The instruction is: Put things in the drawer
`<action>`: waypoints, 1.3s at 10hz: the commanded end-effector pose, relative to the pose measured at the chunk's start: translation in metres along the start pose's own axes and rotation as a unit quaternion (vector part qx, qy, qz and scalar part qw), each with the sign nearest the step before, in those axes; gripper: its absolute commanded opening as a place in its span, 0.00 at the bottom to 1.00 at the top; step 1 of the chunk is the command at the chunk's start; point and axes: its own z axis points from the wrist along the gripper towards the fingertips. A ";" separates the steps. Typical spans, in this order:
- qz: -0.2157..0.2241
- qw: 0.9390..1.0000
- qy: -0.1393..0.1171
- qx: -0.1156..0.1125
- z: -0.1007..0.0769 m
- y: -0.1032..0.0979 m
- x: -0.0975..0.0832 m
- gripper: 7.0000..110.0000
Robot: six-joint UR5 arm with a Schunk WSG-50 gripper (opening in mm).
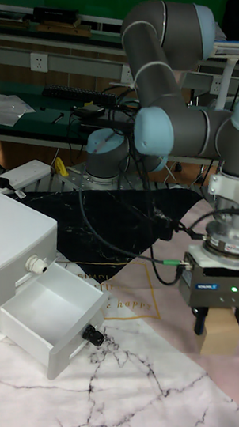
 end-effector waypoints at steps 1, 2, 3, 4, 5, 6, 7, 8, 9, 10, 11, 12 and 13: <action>-0.042 0.999 0.011 0.022 -0.022 -0.033 0.018 0.00; -0.081 0.993 0.037 0.071 -0.025 -0.059 0.028 0.00; -0.117 0.986 0.054 0.107 -0.028 -0.079 0.034 0.00; -0.145 0.978 0.061 0.134 -0.032 -0.095 0.036 0.00; -0.163 0.974 0.060 0.146 -0.033 -0.107 0.037 0.00; -0.181 0.970 0.054 0.155 -0.032 -0.121 0.040 0.00; -0.207 0.959 0.054 0.187 -0.037 -0.143 0.043 0.00; -0.216 0.954 0.058 0.199 -0.042 -0.146 0.043 0.00; -0.191 0.967 0.058 0.159 -0.039 -0.116 0.044 0.00; -0.139 0.982 0.066 0.114 -0.043 -0.069 0.049 0.00; -0.100 0.987 0.066 0.103 -0.042 -0.063 0.052 0.00; -0.057 0.994 0.049 0.074 -0.038 -0.047 0.046 0.00; -0.019 0.998 0.040 0.042 -0.036 -0.030 0.044 0.00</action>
